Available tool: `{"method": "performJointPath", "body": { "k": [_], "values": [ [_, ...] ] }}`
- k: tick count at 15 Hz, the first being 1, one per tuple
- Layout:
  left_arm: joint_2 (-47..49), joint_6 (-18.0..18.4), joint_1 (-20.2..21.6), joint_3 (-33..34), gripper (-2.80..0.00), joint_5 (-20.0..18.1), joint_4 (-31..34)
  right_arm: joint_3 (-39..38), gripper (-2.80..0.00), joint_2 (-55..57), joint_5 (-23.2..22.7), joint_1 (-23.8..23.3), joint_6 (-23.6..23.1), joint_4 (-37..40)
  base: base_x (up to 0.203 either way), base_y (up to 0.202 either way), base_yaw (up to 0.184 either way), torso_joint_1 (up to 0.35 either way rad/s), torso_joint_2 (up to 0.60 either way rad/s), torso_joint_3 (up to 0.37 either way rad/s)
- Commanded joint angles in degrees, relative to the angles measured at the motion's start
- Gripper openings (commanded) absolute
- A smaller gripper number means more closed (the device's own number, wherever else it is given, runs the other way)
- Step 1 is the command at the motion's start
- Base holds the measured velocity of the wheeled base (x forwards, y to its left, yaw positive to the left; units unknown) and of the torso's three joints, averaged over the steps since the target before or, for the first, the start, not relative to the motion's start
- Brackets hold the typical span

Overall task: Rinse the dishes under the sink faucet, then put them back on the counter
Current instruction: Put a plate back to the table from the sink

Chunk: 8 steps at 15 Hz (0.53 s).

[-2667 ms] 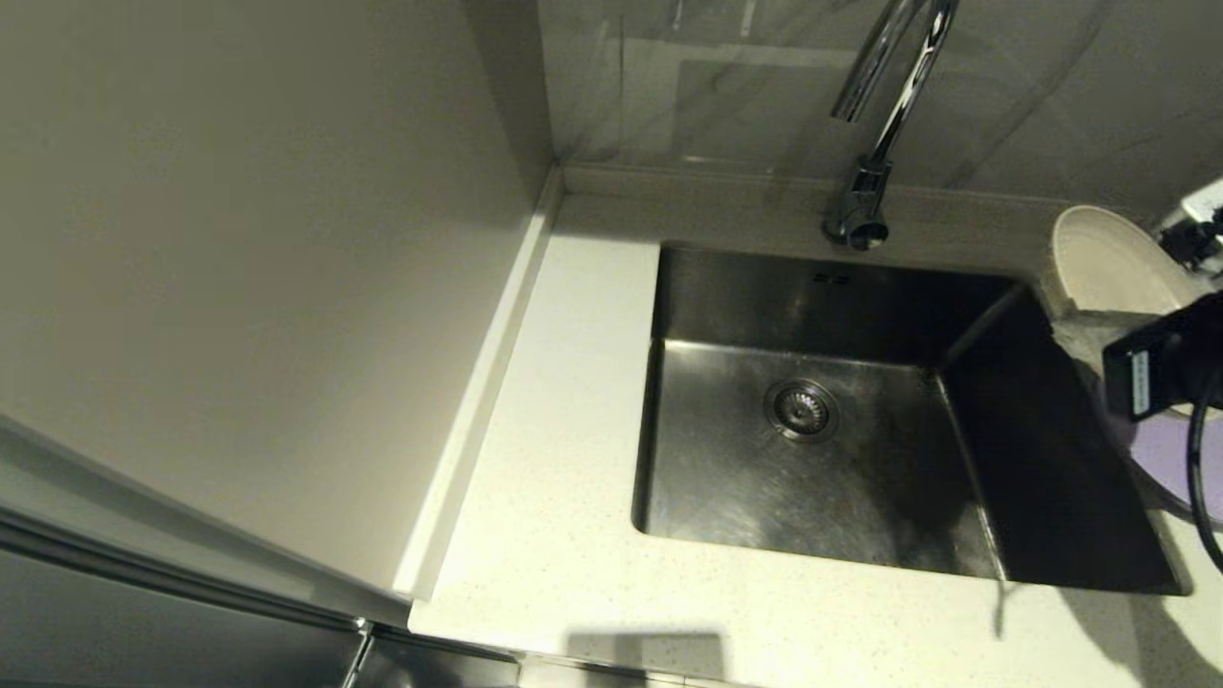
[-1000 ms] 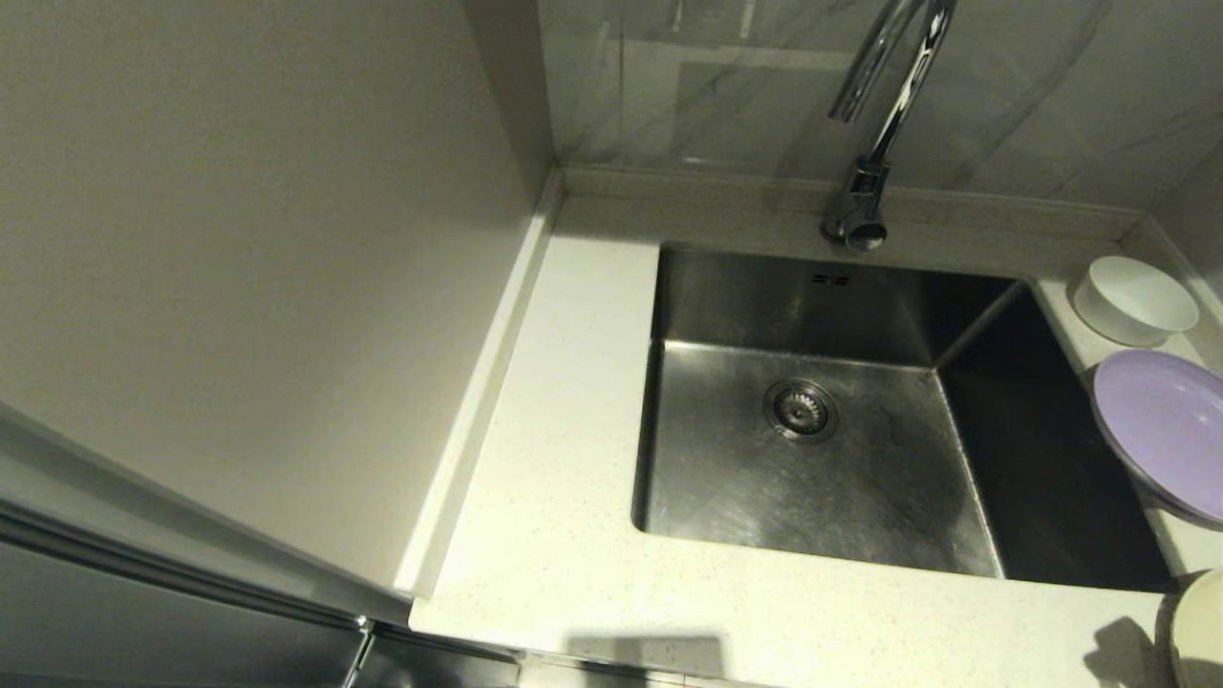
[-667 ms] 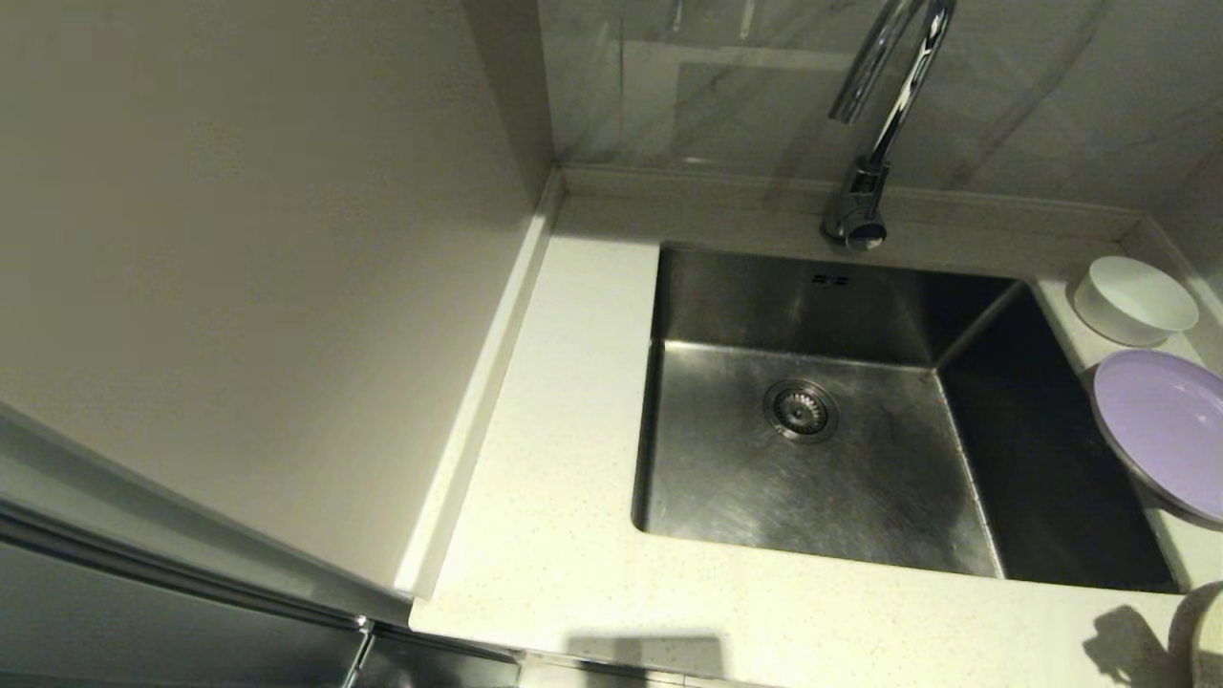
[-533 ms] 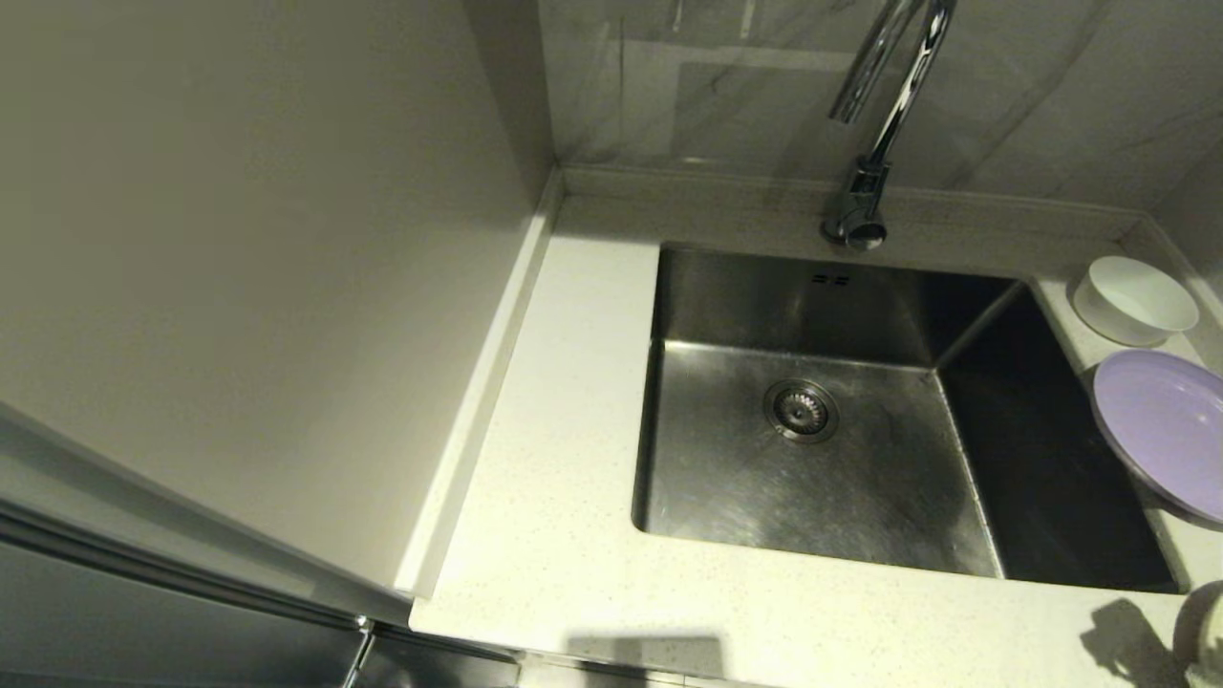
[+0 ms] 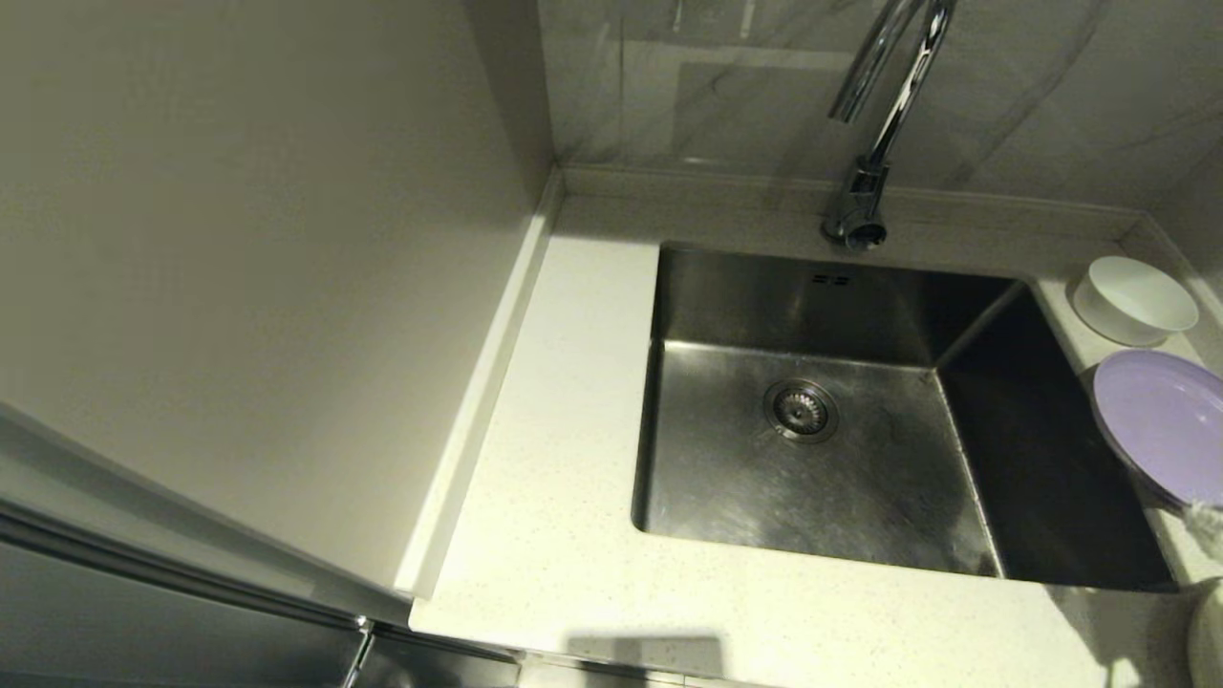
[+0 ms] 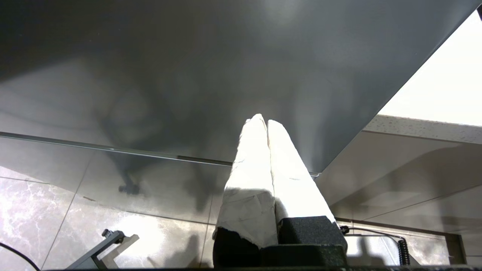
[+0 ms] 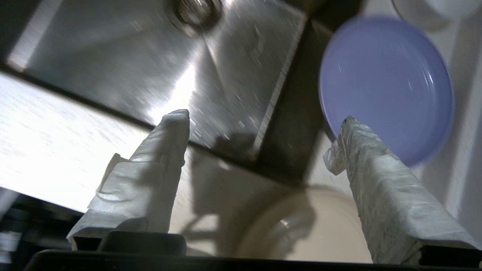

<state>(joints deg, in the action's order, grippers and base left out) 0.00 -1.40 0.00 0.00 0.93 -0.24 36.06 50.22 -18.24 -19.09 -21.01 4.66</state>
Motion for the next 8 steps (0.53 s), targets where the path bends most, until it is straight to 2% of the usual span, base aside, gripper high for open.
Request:
{"method": "performJointPath", "body": {
  "k": [1,3,4,6,8],
  "values": [
    [-0.09,0.0,0.0,0.0,-2.8,0.04,-0.02,11.77,0.0,4.48,-1.14,3.09,3.9,11.14,0.0,0.0,0.0,0.0,0.0,0.0],
    [-0.09,0.0,0.0,0.0,-2.8,0.04,-0.02,21.76,0.0,8.89,-1.58,6.1,6.53,27.6,0.0,0.0,0.0,0.0,0.0,0.0],
    [-0.09,0.0,0.0,0.0,-2.8,0.04,-0.02,24.99,0.0,11.11,-0.99,7.74,7.2,31.87,0.0,0.0,0.0,0.0,0.0,0.0],
    [-0.09,0.0,0.0,0.0,-2.8,0.04,-0.02,28.31,0.0,13.75,6.02,10.98,7.71,34.09,0.0,0.0,0.0,0.0,0.0,0.0],
    [-0.09,0.0,0.0,0.0,-2.8,0.04,-0.02,31.67,0.0,15.49,8.61,12.81,8.57,36.21,0.0,0.0,0.0,0.0,0.0,0.0]
  ]
}}
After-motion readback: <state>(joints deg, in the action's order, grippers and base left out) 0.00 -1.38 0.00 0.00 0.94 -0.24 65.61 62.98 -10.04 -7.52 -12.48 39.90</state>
